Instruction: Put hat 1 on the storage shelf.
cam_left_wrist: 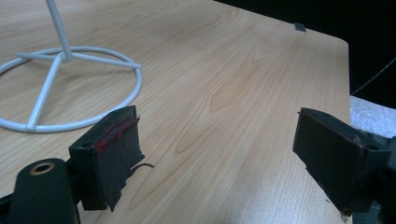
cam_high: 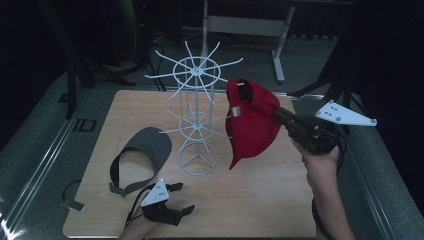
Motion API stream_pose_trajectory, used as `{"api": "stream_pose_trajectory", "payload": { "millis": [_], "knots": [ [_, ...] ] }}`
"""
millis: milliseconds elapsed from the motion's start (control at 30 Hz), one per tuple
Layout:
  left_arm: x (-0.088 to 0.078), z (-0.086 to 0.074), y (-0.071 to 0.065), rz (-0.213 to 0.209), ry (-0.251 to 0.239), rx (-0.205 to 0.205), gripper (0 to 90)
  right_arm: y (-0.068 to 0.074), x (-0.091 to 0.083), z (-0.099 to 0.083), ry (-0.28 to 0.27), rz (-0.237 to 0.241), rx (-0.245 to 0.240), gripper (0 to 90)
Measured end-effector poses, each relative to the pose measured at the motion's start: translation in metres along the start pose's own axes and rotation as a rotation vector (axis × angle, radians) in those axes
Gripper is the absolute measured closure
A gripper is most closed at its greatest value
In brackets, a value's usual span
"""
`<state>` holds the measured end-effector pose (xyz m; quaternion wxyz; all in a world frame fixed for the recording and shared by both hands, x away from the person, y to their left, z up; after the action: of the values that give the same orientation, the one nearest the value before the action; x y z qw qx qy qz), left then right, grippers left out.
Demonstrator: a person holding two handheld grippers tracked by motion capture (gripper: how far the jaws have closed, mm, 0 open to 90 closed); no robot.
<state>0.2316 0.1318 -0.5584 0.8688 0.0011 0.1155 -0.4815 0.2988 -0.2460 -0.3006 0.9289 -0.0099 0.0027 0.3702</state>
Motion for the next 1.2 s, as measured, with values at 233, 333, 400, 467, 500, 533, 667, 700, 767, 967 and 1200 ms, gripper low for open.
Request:
{"api": "stream_pose_trajectory", "payload": {
  "millis": [233,333,400,467,500,533,667,700,767,967,1200],
  "knots": [
    [-0.001,-0.001,0.001,0.027,0.004,0.01,15.1,0.0,-0.016,-0.006,0.003,0.034,-0.013,60.5],
    [-0.001,-0.002,-0.001,0.03,0.014,0.027,15.1,-0.001,-0.025,-0.009,0.002,0.045,-0.018,53.0],
    [-0.001,-0.002,-0.002,0.033,0.016,0.034,15.1,-0.003,-0.03,-0.015,0.018,0.037,-0.024,48.3],
    [-0.002,-0.002,-0.001,0.035,0.015,0.032,15.1,-0.005,-0.034,-0.023,0.033,0.038,-0.026,43.2],
    [-0.002,-0.002,-0.001,0.038,0.015,0.034,15.1,-0.006,-0.036,-0.026,0.039,0.033,-0.025,41.2],
    [-0.003,-0.002,-0.001,0.04,0.015,0.035,15.1,-0.008,-0.037,-0.03,0.05,0.024,-0.019,37.1],
    [-0.004,-0.002,-0.001,0.046,0.01,0.034,15.1,-0.016,-0.047,-0.052,0.047,0.02,0.044,24.1],
    [-0.004,-0.002,0.0,0.045,0.012,0.036,15.1,-0.018,-0.047,-0.056,0.053,0.021,0.053,21.6],
    [-0.004,-0.002,0.0,0.046,0.013,0.035,15.1,-0.022,-0.049,-0.07,0.081,0.016,0.06,20.7],
    [-0.003,-0.002,-0.001,0.046,0.013,0.035,15.1,-0.032,-0.054,-0.111,0.145,-0.014,0.12,20.0],
    [-0.004,-0.002,0.0,0.046,0.012,0.031,15.1,-0.041,-0.065,-0.141,0.177,-0.084,0.124,13.2]
  ]
}}
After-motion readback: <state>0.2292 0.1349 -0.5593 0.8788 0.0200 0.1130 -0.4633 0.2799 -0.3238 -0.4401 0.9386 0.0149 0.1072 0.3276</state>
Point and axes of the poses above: each handheld gripper's, and its own axes: x roughly forward along the jaws, z roughly out of its top, y roughly to its left, the point moved 1 cm from there along x, roughly forward along the jaws, and after that the axes turned 12 degrees about -y, right-handed, at the moved point
